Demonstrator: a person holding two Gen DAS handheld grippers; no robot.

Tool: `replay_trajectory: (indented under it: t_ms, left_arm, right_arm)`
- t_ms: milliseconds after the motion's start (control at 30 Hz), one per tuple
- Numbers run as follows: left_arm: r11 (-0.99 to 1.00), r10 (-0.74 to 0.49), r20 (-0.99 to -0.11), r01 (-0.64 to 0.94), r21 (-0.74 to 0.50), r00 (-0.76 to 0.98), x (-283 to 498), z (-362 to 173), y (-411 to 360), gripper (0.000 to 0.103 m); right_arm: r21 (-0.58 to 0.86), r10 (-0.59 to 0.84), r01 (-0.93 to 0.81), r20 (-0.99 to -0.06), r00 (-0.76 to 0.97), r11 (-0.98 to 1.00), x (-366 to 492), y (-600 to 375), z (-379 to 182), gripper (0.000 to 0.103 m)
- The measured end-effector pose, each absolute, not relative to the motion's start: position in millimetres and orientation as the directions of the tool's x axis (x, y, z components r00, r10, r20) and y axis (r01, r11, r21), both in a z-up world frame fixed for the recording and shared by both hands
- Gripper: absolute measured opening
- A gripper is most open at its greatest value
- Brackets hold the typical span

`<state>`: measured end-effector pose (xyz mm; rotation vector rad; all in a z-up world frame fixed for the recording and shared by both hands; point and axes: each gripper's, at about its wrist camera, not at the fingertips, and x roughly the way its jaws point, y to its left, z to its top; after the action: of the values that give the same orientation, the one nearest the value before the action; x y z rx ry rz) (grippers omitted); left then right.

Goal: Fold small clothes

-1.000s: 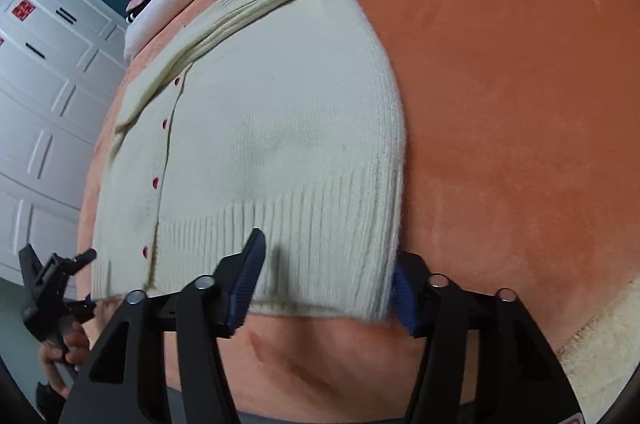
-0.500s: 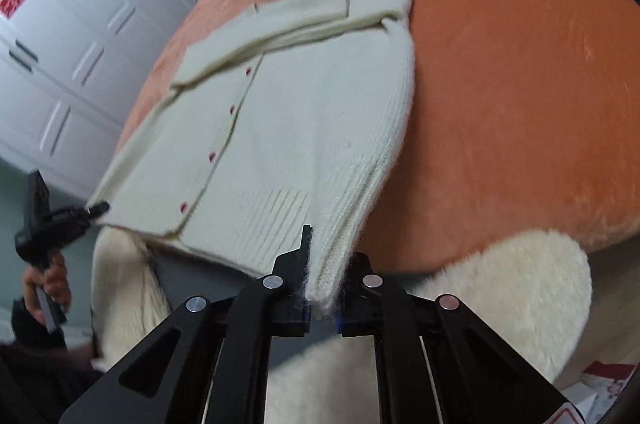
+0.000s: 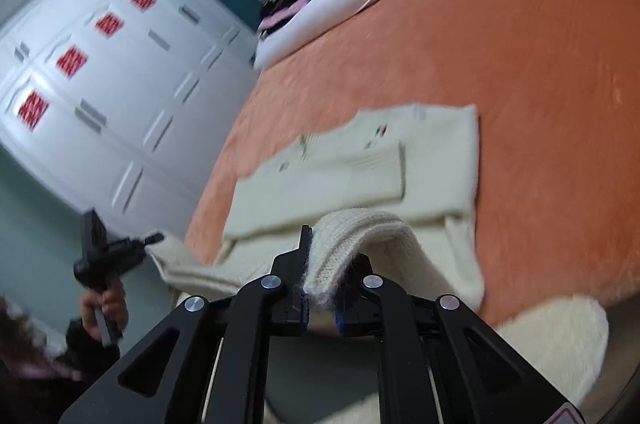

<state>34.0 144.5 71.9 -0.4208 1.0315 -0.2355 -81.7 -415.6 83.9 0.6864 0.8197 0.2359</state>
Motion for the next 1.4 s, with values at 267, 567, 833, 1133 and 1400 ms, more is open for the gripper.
replay_trajectory:
  t_ms: [267,567,833,1133,1400]
  left_arm:
    - [0.908,-0.238,-0.825,-0.184,-0.376,0.512,132.3,2.1,132.3,0.075]
    - [0.932,-0.334,-0.808,0.04,-0.361,0.485,155.0,-18.0,96.6,0.092]
    - [0.953,-0.302,-0.881,0.125,-0.275,0.363,175.6,-46.8,63.0,0.011]
    - [0.937,-0.325,-0.748,0.087,-0.339,0.578,167.3,50.3,97.1,0.007]
    - [0.977,-0.183,-0.888,-0.019,-0.211,0.423,202.8,-73.1,82.3,0.01]
  right_arm:
    - [0.519,0.157,0.385,-0.727,0.669,0.764,5.2,-407.2,-4.2,0.034]
    - [0.303,-0.007,0.355,-0.752,0.659,0.885,-8.3,-396.3,7.1,0.069]
    - [0.27,0.03,0.34,-0.82,0.572,0.901,32.6,-400.5,-22.1,0.011]
    - [0.47,0.107,0.17,-0.507,0.856,0.866,10.8,-405.4,102.7,0.009]
    - [0.368,0.093,0.419,-0.832,0.547,0.83,84.6,-439.7,-63.1,0.008]
